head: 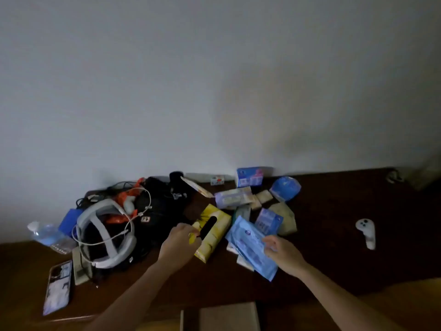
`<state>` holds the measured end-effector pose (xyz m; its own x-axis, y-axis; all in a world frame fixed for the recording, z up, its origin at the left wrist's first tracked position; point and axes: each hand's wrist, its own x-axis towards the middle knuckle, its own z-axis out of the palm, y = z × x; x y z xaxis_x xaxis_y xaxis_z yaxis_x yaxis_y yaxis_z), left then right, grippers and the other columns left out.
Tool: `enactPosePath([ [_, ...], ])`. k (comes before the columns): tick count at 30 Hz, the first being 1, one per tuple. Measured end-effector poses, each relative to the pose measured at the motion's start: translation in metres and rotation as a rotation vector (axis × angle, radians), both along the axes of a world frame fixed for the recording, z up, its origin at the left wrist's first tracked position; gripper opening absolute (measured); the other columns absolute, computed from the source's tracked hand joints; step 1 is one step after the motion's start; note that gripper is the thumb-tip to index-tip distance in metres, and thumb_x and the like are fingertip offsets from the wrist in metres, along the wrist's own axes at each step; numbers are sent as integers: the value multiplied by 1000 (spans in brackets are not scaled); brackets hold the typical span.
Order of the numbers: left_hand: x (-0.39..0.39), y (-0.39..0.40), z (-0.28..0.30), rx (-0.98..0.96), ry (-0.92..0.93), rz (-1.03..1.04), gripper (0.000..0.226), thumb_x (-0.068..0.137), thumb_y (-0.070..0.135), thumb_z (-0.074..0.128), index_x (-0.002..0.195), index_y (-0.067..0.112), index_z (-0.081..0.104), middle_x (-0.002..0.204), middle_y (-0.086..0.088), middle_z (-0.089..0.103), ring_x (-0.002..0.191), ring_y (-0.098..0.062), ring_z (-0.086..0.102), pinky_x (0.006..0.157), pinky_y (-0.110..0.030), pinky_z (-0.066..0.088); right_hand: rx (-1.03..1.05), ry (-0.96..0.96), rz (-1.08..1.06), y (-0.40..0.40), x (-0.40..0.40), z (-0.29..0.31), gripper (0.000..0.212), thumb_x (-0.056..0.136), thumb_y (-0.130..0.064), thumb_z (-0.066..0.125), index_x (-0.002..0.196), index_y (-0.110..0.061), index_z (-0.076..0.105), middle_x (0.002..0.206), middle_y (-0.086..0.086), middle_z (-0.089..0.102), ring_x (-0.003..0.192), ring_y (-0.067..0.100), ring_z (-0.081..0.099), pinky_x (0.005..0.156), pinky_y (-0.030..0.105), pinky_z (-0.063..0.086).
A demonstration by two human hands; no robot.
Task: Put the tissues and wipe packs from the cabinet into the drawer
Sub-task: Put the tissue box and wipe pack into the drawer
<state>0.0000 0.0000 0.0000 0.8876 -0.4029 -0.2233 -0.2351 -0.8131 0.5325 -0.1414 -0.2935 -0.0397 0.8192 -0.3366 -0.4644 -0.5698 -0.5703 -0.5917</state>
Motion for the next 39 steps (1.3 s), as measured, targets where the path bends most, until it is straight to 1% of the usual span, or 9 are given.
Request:
enactPosePath([
  [3,19,-40,-43,278,76,-133,55,87,50,58,138,29,51,157,1,25,146,-24,19,109,-48,31,-114,81,46,-5,27,-33,60,92,-36,66,147,-24,45,146,1,50,133,23,49,99,37,46],
  [6,26,-62,-94,455,175,-172,75,87,57,58,149,22,36,165,-5,0,151,-31,-2,114,-62,20,-166,173,10,-5,41,-70,82,86,-47,72,154,-23,32,152,6,40,139,32,39,105,46,44],
  [11,28,-62,-164,478,201,-111,71,93,47,60,147,9,33,164,-3,-16,151,-28,-13,113,-64,22,-338,212,-42,-7,49,-132,105,80,-61,75,158,-20,18,156,12,29,141,38,36,110,56,39],
  [15,30,-51,-180,454,138,-127,62,89,48,67,131,7,48,163,1,-21,151,-28,-18,111,-63,30,-496,111,-115,-5,44,-158,88,76,-34,86,145,-16,35,139,18,45,122,40,50,97,53,47],
  [21,-25,-19,-173,334,165,-51,57,69,62,78,109,24,63,163,10,-17,151,-27,-8,109,-69,25,-332,-89,-230,8,13,-157,41,93,-25,70,124,-6,51,121,17,60,102,37,66,69,38,49],
  [24,-74,1,-170,283,155,-5,60,62,69,72,108,31,64,161,16,-12,149,-23,-3,113,-66,18,-169,-150,-301,29,-20,-144,37,95,-30,69,119,-11,50,116,13,68,98,35,70,70,34,46],
  [28,-128,30,-174,191,131,-15,66,54,75,63,104,32,65,160,15,-8,146,-22,3,113,-62,20,-15,-156,-387,70,-71,-130,36,91,-34,72,110,-20,45,109,7,67,90,28,70,68,42,59],
  [34,-187,77,-194,64,168,-171,52,51,65,70,89,38,47,161,15,-3,146,-26,9,99,-62,33,112,-168,-693,130,-153,-142,39,75,-33,65,111,-29,50,97,-13,63,79,3,66,55,22,49],
  [39,-224,105,-217,39,-41,-256,55,55,62,68,97,27,61,163,-1,13,139,-34,26,88,-60,42,142,-28,-779,163,-209,-192,33,85,-21,69,113,-22,53,101,1,67,81,13,69,58,28,52],
])
